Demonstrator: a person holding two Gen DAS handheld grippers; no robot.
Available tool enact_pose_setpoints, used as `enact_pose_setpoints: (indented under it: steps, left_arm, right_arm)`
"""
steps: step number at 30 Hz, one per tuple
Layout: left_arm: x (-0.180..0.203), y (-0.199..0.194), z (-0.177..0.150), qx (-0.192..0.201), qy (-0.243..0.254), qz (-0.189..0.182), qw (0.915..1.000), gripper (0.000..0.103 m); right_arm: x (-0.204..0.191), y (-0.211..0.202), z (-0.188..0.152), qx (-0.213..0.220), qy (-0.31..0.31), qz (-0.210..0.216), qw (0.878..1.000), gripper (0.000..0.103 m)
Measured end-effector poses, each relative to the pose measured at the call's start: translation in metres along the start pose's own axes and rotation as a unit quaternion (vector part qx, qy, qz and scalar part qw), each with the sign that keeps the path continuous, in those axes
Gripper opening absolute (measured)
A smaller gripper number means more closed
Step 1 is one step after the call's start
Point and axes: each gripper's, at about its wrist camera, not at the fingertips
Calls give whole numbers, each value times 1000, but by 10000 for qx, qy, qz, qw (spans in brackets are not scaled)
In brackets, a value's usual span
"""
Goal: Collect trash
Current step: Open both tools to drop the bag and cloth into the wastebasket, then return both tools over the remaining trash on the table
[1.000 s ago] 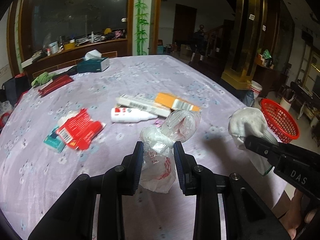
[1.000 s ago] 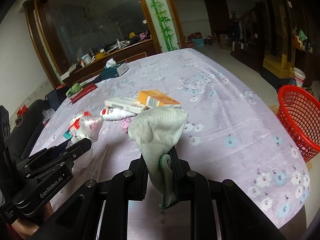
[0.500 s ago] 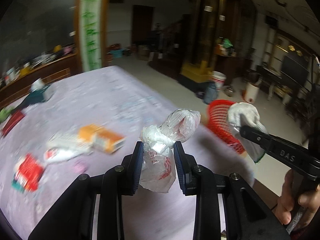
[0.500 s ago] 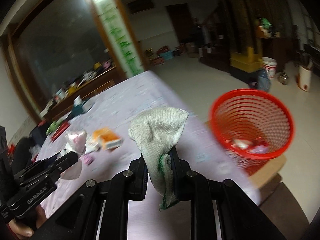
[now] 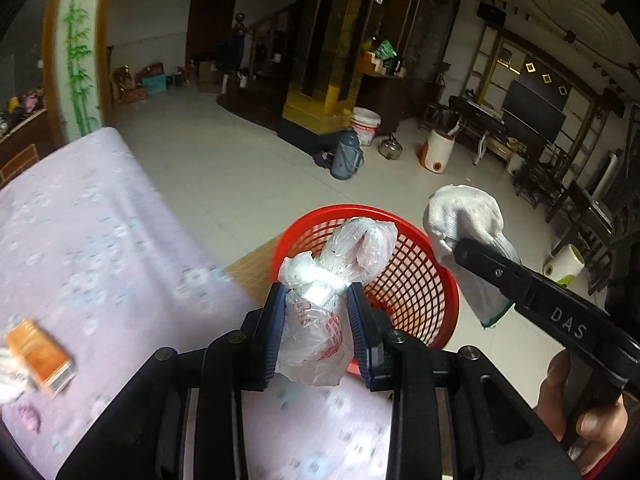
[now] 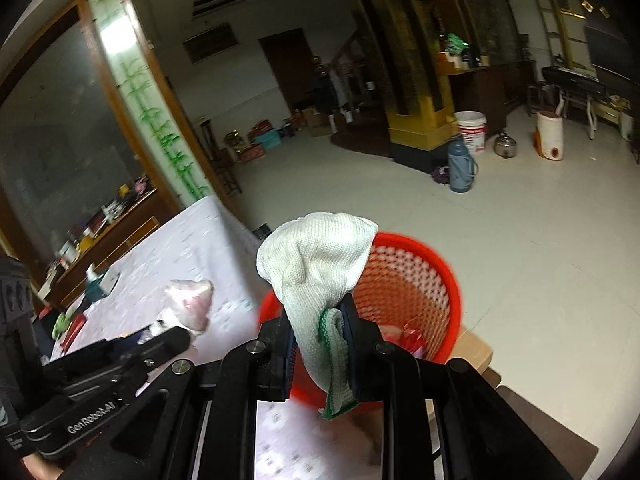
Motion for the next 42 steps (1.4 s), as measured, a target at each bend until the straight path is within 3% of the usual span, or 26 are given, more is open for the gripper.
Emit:
enact_pose_setpoints:
  steps: [3, 5, 6, 14, 27, 31, 42]
  left_arm:
    - [7, 26, 13, -143, -30, -34, 9999, 45]
    - [8, 28, 12, -186, -34, -120, 9997, 45]
    - [9, 27, 10, -157, 1, -138, 9998, 47]
    - [2, -12, -25, 52, 129, 103, 9999, 59]
    - [-46, -88, -102, 238, 46, 500, 9985, 63]
    - [-63, -108, -122, 321, -23, 656, 9973, 64]
    - [-123, -148, -168, 333, -626, 1138, 9910, 65]
  right_arm:
    - [15, 12, 12, -69, 118, -60, 9999, 25]
    - [25, 24, 19, -158, 173, -174, 9996, 41]
    - [30, 27, 20, -242, 225, -217, 9992, 43]
    - [30, 11, 5, -158, 199, -95, 9996, 43]
    - [-56, 3, -55, -425, -403, 429, 9974, 47]
    - [-80, 9, -70, -571, -525, 512, 9957, 53]
    - [-145, 28, -118, -996, -1013, 725, 9872, 57]
Point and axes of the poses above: each gripper's, at about its wrist camera, not at the fingertips, and y roughly the way its jaws point, x to its right, z to its top, and after that the axes turned 6 degrees about -x, right-handed
